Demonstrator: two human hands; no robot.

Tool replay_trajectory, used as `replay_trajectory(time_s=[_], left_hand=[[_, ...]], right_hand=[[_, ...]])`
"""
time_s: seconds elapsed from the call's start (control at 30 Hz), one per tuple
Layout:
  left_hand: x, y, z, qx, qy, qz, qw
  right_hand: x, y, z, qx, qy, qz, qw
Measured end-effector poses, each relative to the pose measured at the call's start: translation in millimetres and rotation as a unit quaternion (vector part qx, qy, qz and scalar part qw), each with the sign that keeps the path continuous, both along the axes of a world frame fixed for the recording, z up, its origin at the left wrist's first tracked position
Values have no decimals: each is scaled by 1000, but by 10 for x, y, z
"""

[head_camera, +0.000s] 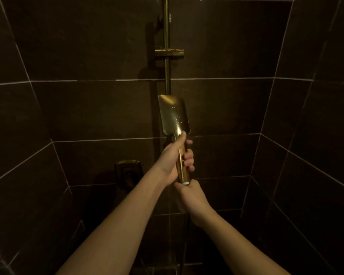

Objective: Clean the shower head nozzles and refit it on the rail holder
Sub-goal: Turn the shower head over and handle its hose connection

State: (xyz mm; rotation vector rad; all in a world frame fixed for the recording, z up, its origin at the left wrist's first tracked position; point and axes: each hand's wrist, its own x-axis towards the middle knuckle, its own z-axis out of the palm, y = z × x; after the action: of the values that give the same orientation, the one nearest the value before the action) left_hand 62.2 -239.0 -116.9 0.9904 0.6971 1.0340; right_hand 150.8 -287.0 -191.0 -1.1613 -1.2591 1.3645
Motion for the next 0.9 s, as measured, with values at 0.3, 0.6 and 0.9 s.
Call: replay_trajectory(time_s=[0.3, 0.6, 0.9], left_hand=[[-63, 29, -129, -40, -48, 29, 998], [-43, 127, -166, -20, -43, 87, 995], [93, 51, -148, 39, 67, 73, 994]], right_hand=[[54, 43, -35, -7, -24, -28, 999], [29, 53, -107, -29, -36, -38, 998], [-2, 16, -102, -40, -17, -2, 999]])
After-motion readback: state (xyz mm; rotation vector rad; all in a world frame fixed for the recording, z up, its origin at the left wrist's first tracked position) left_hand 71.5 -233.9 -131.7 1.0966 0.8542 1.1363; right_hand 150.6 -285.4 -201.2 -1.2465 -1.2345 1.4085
